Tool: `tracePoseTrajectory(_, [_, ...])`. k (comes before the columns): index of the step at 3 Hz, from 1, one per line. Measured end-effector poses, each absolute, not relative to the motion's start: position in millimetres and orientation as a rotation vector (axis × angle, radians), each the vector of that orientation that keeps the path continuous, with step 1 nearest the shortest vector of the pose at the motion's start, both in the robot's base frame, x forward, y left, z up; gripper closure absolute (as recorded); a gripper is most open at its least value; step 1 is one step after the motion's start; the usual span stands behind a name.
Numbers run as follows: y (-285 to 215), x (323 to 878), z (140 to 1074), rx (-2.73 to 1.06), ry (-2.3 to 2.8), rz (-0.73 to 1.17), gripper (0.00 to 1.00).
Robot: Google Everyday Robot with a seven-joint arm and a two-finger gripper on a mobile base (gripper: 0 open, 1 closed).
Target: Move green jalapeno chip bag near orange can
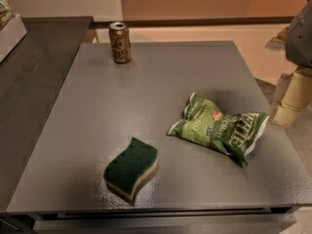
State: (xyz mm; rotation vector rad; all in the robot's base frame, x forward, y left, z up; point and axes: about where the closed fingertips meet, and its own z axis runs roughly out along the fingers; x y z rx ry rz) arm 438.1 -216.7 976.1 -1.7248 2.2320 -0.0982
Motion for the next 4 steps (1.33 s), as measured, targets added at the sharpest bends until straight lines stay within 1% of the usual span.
tracePoseTrajectory(2, [-215.9, 443.2, 972.7, -1.724, 2.245, -0.078, 0.00])
tracePoseTrajectory(4, [-186.3, 457.1, 928.4, -1.698, 2.380, 0.123, 0.00])
